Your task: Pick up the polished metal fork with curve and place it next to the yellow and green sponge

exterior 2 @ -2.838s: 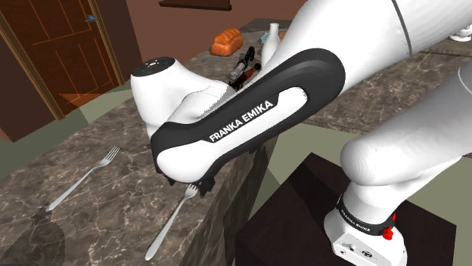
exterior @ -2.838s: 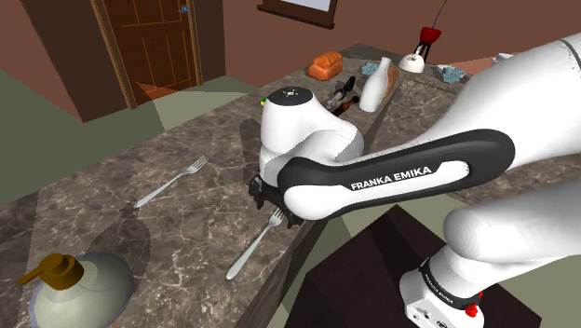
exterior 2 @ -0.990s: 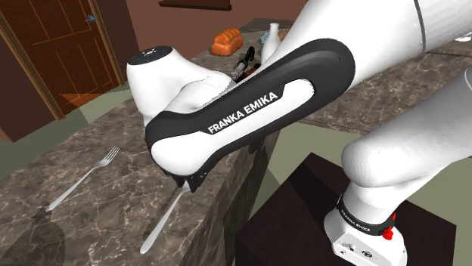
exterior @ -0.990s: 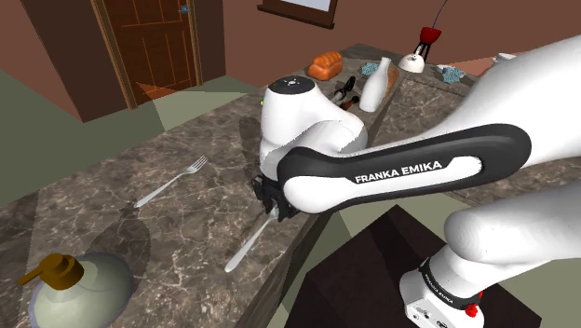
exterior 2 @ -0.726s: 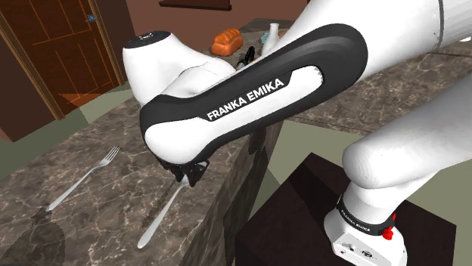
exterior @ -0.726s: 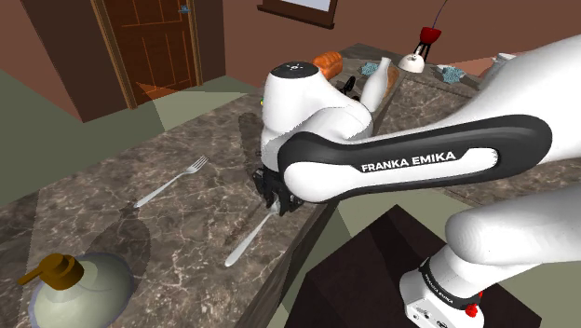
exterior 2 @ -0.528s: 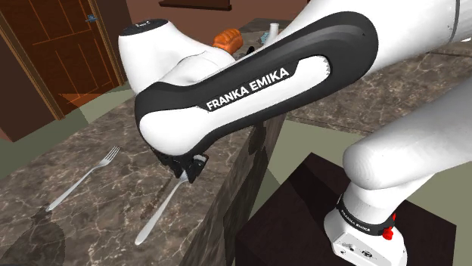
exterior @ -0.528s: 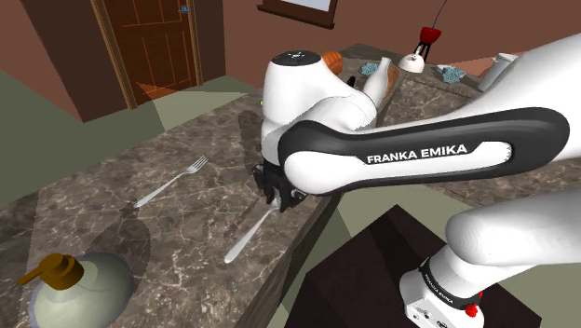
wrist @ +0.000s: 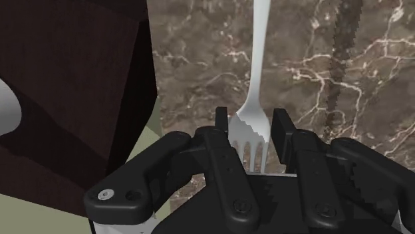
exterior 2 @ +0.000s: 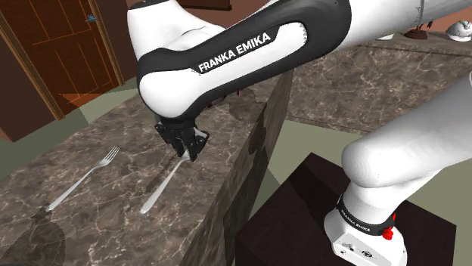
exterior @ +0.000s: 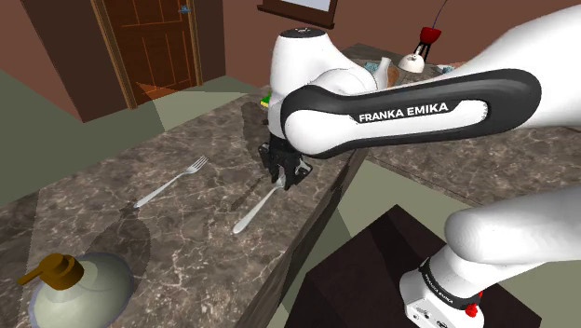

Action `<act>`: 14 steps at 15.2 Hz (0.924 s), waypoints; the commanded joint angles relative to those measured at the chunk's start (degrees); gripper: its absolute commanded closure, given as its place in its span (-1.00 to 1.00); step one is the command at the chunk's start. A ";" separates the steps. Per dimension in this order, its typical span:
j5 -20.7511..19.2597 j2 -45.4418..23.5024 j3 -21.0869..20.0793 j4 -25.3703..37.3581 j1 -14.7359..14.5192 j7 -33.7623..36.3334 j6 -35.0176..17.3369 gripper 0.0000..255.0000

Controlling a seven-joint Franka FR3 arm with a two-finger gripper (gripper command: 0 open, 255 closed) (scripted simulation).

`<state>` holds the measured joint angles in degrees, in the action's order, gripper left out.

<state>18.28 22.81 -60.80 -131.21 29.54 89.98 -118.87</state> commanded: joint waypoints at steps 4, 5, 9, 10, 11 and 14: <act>-4.59 -4.67 1.36 1.29 5.37 -4.00 -1.78 1.00; -5.75 -5.89 1.43 1.84 6.58 -4.55 -2.07 1.00; -11.30 -11.63 1.23 4.72 11.52 -5.87 -2.96 1.00; -12.95 -13.30 1.11 5.61 12.70 -5.96 -3.08 1.00; -14.73 -15.08 1.03 6.58 13.79 -5.94 -3.16 1.00; -20.65 -20.98 1.07 9.95 16.41 -5.36 -2.95 1.00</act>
<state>0.10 4.18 -59.60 -122.64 45.01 84.15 -121.96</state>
